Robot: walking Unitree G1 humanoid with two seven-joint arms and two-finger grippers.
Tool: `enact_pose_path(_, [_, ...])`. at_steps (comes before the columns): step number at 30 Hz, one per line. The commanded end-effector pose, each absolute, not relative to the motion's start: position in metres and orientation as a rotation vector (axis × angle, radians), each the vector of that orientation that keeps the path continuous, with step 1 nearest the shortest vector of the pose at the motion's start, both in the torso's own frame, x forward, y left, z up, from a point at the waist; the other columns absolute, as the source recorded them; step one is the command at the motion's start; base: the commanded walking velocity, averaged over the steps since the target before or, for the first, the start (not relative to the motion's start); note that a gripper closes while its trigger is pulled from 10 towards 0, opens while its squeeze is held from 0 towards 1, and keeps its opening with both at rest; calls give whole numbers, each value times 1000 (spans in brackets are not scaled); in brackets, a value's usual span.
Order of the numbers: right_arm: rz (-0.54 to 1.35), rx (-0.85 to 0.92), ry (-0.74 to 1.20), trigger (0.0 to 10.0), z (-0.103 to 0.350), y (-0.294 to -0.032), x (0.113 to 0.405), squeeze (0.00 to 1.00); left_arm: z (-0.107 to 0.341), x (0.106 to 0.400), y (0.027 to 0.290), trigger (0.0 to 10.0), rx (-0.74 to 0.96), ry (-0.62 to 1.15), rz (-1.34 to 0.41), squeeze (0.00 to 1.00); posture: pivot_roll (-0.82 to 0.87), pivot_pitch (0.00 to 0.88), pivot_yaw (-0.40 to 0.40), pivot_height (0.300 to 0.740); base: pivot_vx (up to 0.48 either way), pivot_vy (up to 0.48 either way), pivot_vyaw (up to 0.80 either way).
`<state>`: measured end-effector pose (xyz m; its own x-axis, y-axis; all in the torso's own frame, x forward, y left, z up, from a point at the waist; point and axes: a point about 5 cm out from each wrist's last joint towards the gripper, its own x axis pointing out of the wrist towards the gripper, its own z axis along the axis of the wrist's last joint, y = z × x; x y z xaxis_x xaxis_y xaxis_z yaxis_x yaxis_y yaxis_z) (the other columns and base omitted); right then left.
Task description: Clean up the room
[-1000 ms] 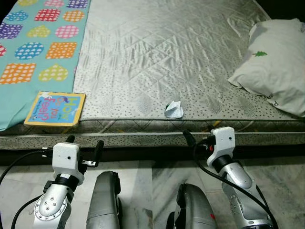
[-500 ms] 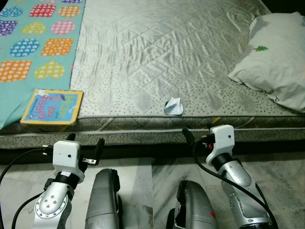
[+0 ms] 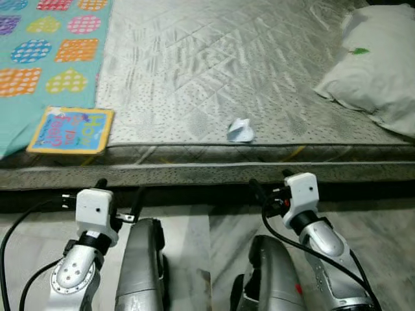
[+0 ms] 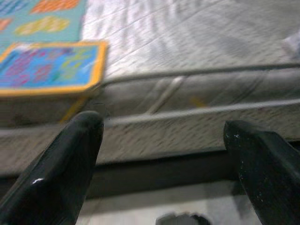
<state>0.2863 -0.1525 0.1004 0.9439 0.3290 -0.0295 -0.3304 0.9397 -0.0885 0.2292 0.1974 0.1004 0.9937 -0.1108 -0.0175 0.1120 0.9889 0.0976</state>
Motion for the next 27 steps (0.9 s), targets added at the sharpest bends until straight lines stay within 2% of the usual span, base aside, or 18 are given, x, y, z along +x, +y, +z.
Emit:
enact_pose_path(1, [332,-90,33,10000,96,-156,283,0,99,228,197,10000,102,22,-118,0,77,266,-52,552,244,0,0])
enact_pose_path(17, [336,-92,32,10000,94,-156,283,0,100,228,195,10000,108,20,-130,0,78,257,-52,552,251,0,0])
enact_pose_path(27, [334,-94,29,10000,94,-157,283,0,100,227,194,10000,95,6,-137,0,79,255,-53,552,0,0,0])
